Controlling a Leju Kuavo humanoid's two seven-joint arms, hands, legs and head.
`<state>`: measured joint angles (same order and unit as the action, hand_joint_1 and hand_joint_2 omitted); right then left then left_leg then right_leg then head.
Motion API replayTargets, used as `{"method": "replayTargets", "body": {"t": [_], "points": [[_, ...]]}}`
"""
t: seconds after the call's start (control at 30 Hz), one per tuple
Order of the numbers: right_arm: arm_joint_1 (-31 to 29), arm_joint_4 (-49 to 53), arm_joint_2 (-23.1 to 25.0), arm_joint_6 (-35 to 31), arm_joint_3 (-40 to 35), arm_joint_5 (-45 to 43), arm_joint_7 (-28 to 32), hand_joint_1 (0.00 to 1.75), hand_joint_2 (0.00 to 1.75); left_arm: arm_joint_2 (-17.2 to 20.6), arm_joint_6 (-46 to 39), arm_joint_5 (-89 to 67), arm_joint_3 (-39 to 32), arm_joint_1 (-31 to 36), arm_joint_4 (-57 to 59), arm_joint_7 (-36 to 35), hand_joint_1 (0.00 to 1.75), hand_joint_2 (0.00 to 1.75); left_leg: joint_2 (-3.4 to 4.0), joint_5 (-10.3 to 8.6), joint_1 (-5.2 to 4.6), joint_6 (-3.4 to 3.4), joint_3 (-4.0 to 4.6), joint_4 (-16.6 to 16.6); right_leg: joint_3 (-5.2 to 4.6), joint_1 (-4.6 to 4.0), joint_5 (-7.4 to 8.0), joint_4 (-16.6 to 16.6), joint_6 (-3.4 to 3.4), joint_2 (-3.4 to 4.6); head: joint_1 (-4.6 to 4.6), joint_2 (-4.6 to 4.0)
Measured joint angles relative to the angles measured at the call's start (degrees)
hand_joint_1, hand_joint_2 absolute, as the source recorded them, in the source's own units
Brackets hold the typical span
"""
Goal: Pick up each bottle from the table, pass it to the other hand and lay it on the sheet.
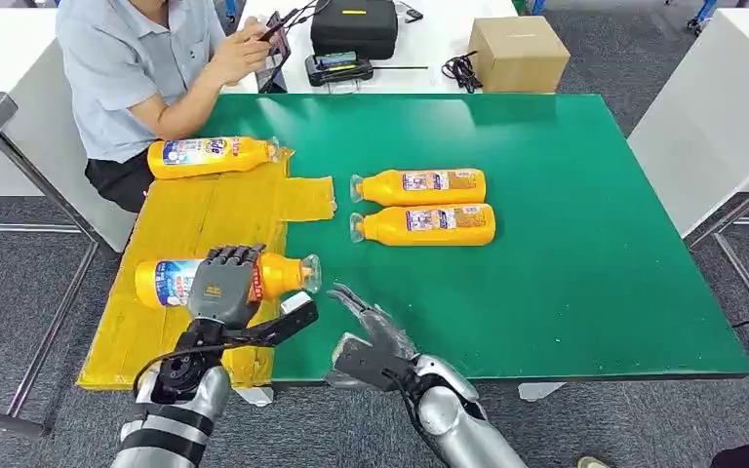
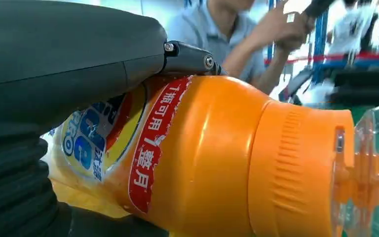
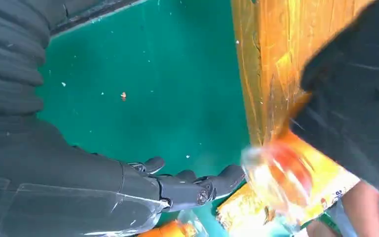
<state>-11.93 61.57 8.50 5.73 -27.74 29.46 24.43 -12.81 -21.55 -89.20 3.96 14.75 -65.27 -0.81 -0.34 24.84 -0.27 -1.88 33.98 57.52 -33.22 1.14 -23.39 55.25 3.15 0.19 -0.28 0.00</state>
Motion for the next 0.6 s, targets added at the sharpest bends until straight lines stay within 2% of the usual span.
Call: {"method": "replayTargets", "body": {"t": [0.03, 0.07, 0.1, 0.13, 0.17, 0.47, 0.6], "points": [[-0.1, -0.1, 0.0, 0.0, 0.0, 0.0, 0.0, 0.00, 1.75, 0.2, 0.0, 0.0, -0.2, 0.3, 1.0, 0.0, 1.59, 1.75, 0.00, 0.00, 0.00, 0.00, 0.01, 0.0, 0.00, 0.00, 0.00, 0.0, 0.00, 0.00, 0.00, 0.00], [-0.1, -0.3, 0.0, 0.0, 0.0, 0.0, 0.0, 0.00, 1.75, 0.4, 0.0, 0.0, -0.5, 0.6, 2.2, 0.0, 1.33, 1.75, 0.00, 0.00, 0.00, 0.00, 0.01, 0.0, 0.00, 0.00, 0.00, 0.0, 0.00, 0.00, 0.00, 0.00], [-0.1, -0.4, 0.0, 0.0, 0.0, 0.0, 0.0, 0.00, 1.75, 0.6, 0.1, 0.0, -0.8, 0.9, 3.1, 0.0, 0.72, 1.75, 0.00, 0.00, 0.00, 0.00, 0.01, 0.0, -0.01, 0.00, 0.00, 0.0, 0.00, 0.00, 0.00, 0.00], [-0.1, -0.5, 0.0, 0.0, 0.0, -0.1, 0.1, 0.00, 1.75, 0.7, 0.3, 0.0, -1.1, 1.1, 4.2, 0.0, 0.31, 1.75, 0.00, 0.00, 0.00, 0.00, 0.02, 0.0, -0.01, 0.00, 0.00, 0.0, 0.00, 0.00, 0.00, 0.00], [-0.2, -0.7, 0.0, 0.0, 0.0, -0.1, 0.1, 0.00, 1.75, 0.9, 0.3, 0.0, -1.3, 1.3, 5.0, 0.0, 0.10, 1.75, 0.00, 0.00, 0.00, 0.00, 0.02, 0.0, -0.01, 0.00, 0.00, 0.0, 0.00, 0.00, 0.00, 0.00], [-0.2, -1.4, 0.1, 0.0, 0.0, -0.5, 0.4, 0.00, 1.75, 1.5, 0.4, 0.0, -3.2, 2.8, 10.0, -0.2, 0.09, 1.75, -0.01, 0.00, 0.00, 0.00, 0.01, 0.0, -0.01, 0.00, 0.00, 0.0, 0.00, 0.00, 0.00, 0.00], [-0.2, -1.6, 0.2, -0.1, 0.0, -0.5, 0.4, 0.00, 1.75, 1.5, 0.6, 0.0, -3.8, 3.3, 10.8, -0.3, 0.00, 1.75, -0.01, 0.00, 0.00, 0.00, 0.01, 0.0, 0.00, 0.00, 0.00, 0.0, 0.00, -0.01, 0.00, 0.00]]}}
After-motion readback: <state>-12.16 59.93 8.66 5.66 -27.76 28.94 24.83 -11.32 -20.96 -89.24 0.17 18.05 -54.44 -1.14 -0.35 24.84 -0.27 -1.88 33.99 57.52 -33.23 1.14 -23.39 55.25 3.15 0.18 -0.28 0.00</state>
